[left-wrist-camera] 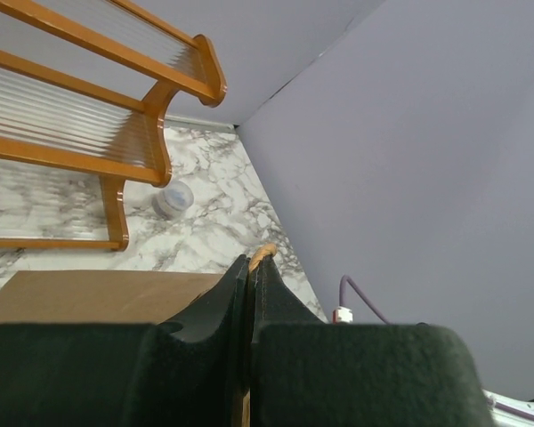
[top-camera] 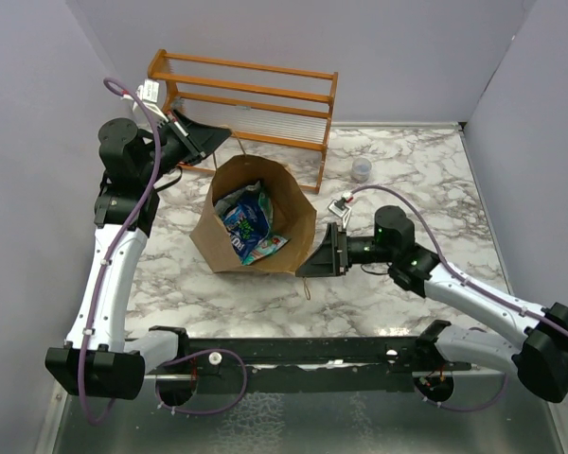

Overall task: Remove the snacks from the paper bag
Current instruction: Adjust the paper bag at the center of the board.

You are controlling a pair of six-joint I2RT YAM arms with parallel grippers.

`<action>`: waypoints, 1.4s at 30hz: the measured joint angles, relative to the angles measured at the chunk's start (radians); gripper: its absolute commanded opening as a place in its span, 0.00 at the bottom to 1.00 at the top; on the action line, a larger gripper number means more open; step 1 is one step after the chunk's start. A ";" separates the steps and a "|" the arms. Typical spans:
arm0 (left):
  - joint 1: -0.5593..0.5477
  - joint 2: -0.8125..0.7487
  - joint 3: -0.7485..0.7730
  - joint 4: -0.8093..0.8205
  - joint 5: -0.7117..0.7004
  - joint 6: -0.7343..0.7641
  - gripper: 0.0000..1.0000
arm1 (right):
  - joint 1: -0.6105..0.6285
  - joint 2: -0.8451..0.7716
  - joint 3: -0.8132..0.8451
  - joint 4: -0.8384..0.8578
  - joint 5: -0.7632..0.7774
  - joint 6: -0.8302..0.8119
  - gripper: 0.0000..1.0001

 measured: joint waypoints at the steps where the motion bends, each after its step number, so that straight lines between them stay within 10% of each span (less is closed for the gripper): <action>1: 0.000 0.000 0.000 0.003 0.003 -0.003 0.00 | 0.001 0.003 -0.008 0.016 -0.006 0.011 0.83; 14: 0.000 0.000 -0.001 0.012 0.025 -0.014 0.00 | 0.024 0.016 0.009 0.100 -0.040 0.063 0.53; 26: 0.000 0.000 -0.001 0.011 0.026 -0.008 0.01 | 0.027 0.036 0.037 0.066 -0.036 0.076 0.02; 42: 0.000 -0.042 0.054 -0.214 -0.013 0.306 0.42 | 0.027 0.011 0.176 -0.209 0.070 -0.115 0.01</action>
